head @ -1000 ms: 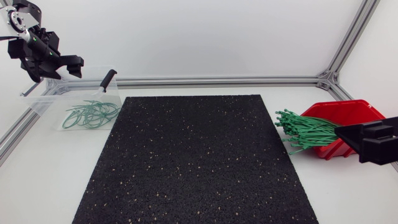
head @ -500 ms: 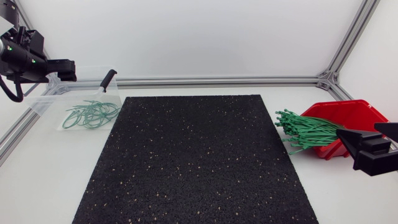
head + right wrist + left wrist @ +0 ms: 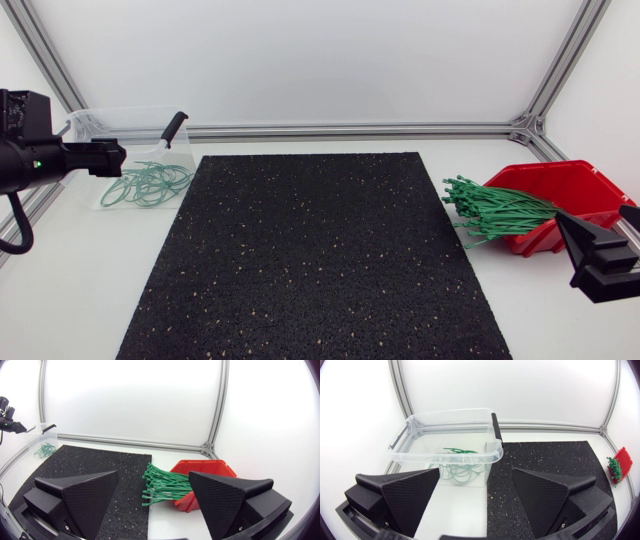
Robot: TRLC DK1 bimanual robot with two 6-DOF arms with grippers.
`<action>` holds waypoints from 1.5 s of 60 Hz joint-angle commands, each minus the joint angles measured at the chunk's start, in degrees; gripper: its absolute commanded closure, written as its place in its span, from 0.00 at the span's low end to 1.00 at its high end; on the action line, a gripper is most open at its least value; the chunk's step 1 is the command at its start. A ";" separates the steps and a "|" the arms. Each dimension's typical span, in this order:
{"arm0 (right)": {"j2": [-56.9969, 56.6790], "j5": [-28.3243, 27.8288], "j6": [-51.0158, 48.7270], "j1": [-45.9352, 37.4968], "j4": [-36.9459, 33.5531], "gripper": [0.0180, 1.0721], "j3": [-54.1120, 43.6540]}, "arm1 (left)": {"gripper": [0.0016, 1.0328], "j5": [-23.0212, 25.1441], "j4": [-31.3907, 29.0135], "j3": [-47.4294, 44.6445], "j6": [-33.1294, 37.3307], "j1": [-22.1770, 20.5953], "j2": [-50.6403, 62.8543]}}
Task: Take a green cable tie from the red box, thread the tail through the head to close it, then place it in the transparent bin on the left.
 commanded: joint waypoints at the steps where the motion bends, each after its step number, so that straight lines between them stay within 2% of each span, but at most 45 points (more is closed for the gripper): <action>1: -2.79 0.65 -1.06 -0.69 1.81 0.04 -1.05 | 0.03 0.15 2.48 -4.53 -0.80 -0.73 -4.97; 10: -3.40 0.83 -1.85 -1.65 7.70 0.04 -3.77 | 0.03 0.32 6.17 -10.33 -1.59 -1.17 -11.91; 13: -3.40 0.92 -1.85 -1.65 9.63 0.04 -5.18 | 0.03 0.32 9.16 -13.49 -1.77 -1.34 -14.29; 31: -4.48 -2.21 -0.53 -4.08 18.36 0.04 -13.40 | 0.03 0.32 19.27 -27.82 -2.65 -1.43 -30.90; 71: -6.89 -9.19 2.42 -9.50 37.87 0.04 -31.76 | 0.03 -0.58 16.38 -41.49 -3.91 -4.62 -50.41; 90: -6.92 -9.28 2.46 -9.56 38.11 0.04 -31.99 | 0.03 -0.99 15.05 -47.77 -4.49 -6.09 -59.37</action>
